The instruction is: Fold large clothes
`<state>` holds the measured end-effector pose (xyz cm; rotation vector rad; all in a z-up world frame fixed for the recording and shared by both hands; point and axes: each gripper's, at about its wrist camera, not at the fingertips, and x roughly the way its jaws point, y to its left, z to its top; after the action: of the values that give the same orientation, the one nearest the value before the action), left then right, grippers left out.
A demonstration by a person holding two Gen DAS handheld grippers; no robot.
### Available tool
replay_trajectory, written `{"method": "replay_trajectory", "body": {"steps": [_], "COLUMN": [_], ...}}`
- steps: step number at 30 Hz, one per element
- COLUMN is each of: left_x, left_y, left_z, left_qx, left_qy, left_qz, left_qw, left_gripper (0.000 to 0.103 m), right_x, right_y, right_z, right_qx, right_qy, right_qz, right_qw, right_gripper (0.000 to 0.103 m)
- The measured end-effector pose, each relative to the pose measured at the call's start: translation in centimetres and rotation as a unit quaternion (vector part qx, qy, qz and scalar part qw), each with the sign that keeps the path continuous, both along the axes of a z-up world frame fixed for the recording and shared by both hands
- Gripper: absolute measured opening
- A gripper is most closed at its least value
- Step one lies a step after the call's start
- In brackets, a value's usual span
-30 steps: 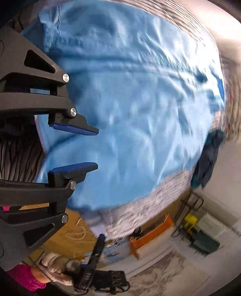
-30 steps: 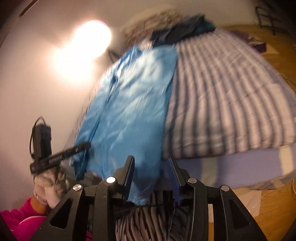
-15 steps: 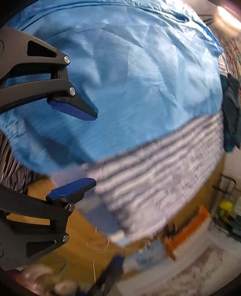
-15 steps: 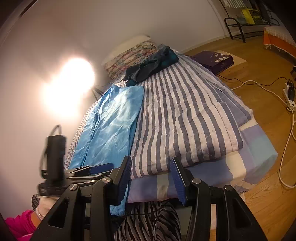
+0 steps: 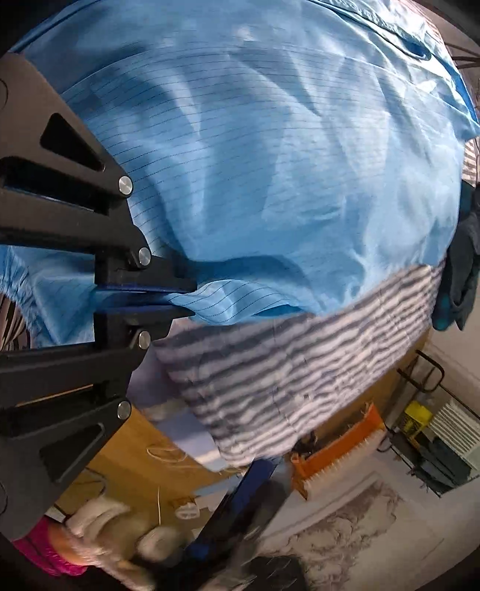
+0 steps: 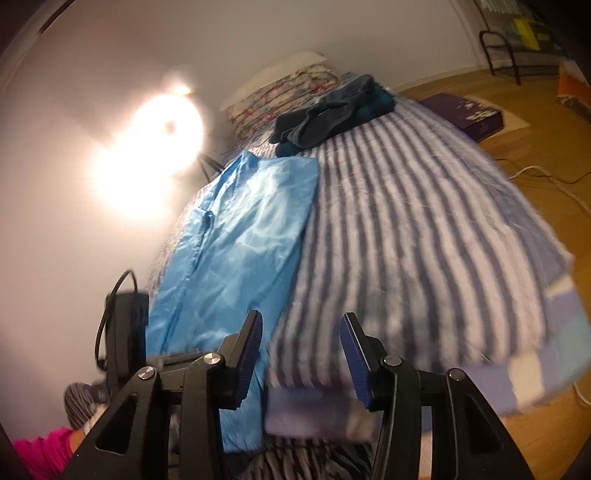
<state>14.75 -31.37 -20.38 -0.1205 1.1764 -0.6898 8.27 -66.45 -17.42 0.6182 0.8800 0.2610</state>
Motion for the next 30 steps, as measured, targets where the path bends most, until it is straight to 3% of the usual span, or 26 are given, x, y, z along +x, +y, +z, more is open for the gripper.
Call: {"method": "replay_trajectory", "body": {"steps": [4, 6, 12, 16, 18, 20, 22, 27, 30], "left_x": [0.0, 0.1, 0.5, 0.3, 0.5, 0.5, 0.5, 0.1, -0.3], "left_y": [1.0, 1.9, 3.9, 2.2, 0.4, -1.2, -2.6, -5.9, -6.4], "left_z": [1.7, 2.5, 3.7, 3.7, 2.9, 2.2, 1.6, -0.7, -1.0], "left_qx": [-0.05, -0.074, -0.112, -0.053, -0.017, 0.016, 0.04, 0.126, 0.142], "left_qy": [0.011, 0.014, 0.02, -0.02, -0.016, -0.018, -0.025, -0.061, -0.101], "left_qz": [0.013, 0.023, 0.042, 0.023, 0.004, 0.001, 0.005, -0.005, -0.021], "left_qw": [0.9986, 0.9969, 0.9927, 0.9981, 0.9997, 0.9997, 0.9989, 0.9901, 0.9844], "left_gripper": [0.001, 0.001, 0.0, 0.0, 0.009, 0.043, 0.057, 0.058, 0.055], "right_x": [4.5, 7.0, 15.1, 18.5, 18.8, 18.0, 16.2, 11.8, 10.7], "right_y": [0.1, 0.3, 1.3, 2.0, 2.0, 1.6, 0.4, -3.9, -5.7], "right_z": [-0.9, -1.3, -3.6, -5.7, -5.8, -5.0, -3.6, -1.4, -0.7], "right_qx": [0.045, 0.057, 0.067, 0.074, 0.084, 0.084, 0.085, 0.095, 0.092], "right_qy": [0.007, 0.009, 0.04, 0.081, 0.09, 0.078, 0.059, 0.031, 0.027], "right_qz": [0.004, 0.005, -0.009, -0.009, -0.006, 0.001, 0.002, -0.027, -0.04], "right_qw": [0.999, 0.998, 0.997, 0.994, 0.992, 0.993, 0.995, 0.995, 0.995], "right_gripper": [0.056, 0.07, 0.07, 0.068, 0.068, 0.068, 0.068, 0.068, 0.068]}}
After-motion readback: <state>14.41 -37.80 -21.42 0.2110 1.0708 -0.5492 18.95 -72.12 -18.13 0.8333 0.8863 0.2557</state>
